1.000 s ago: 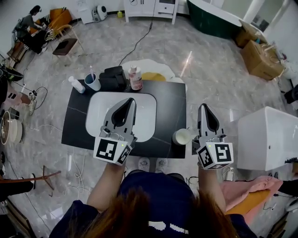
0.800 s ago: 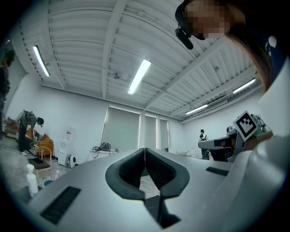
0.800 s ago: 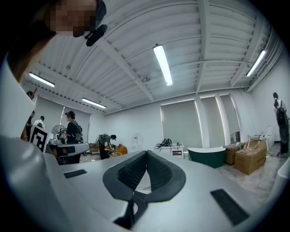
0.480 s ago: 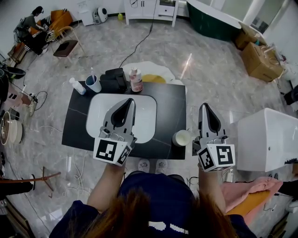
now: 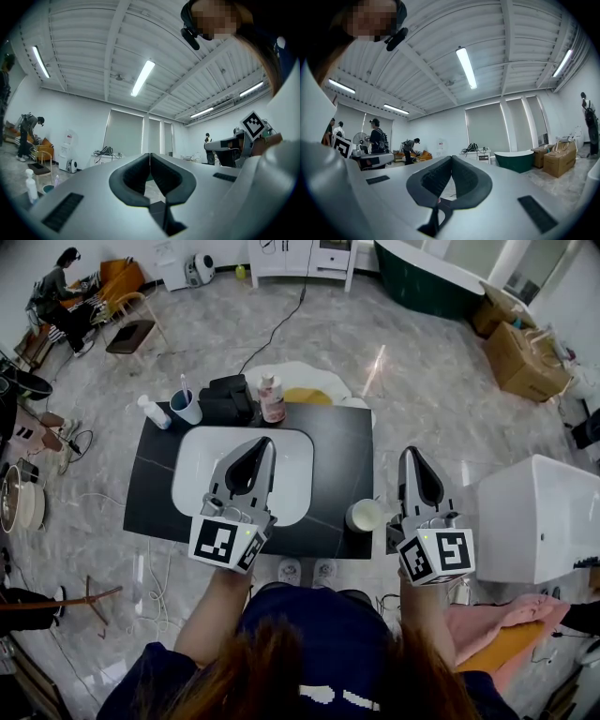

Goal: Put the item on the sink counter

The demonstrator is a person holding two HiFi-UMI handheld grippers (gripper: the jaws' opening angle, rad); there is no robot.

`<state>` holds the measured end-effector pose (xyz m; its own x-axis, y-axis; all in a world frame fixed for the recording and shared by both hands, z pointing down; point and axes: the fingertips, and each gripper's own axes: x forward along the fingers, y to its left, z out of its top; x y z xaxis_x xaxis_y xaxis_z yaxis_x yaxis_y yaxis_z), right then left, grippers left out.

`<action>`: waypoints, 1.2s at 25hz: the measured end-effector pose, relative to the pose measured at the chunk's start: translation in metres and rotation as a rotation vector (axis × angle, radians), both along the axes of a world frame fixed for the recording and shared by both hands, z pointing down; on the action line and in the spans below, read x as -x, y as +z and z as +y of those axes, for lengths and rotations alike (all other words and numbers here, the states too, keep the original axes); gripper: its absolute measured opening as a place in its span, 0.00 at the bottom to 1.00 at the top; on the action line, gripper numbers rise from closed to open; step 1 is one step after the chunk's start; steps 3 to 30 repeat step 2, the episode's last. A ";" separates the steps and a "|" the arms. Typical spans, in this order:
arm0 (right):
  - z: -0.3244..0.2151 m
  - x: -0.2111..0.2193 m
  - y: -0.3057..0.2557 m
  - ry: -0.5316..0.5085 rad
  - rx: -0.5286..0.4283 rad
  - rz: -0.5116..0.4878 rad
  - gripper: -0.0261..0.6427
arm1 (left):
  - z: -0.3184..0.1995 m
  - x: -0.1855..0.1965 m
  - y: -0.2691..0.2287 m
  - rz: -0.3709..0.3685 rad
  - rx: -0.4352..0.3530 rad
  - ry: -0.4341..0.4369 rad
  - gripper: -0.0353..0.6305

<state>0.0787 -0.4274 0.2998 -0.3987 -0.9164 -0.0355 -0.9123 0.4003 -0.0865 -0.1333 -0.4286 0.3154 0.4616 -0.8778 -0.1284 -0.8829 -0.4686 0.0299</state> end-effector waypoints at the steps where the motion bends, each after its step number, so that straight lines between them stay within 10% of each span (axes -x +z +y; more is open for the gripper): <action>1: 0.000 0.000 0.000 -0.002 0.002 -0.002 0.06 | 0.000 -0.001 0.000 -0.002 0.000 0.001 0.09; 30: -0.001 0.000 0.000 -0.004 0.005 -0.004 0.06 | -0.001 -0.001 0.000 -0.003 0.000 0.002 0.09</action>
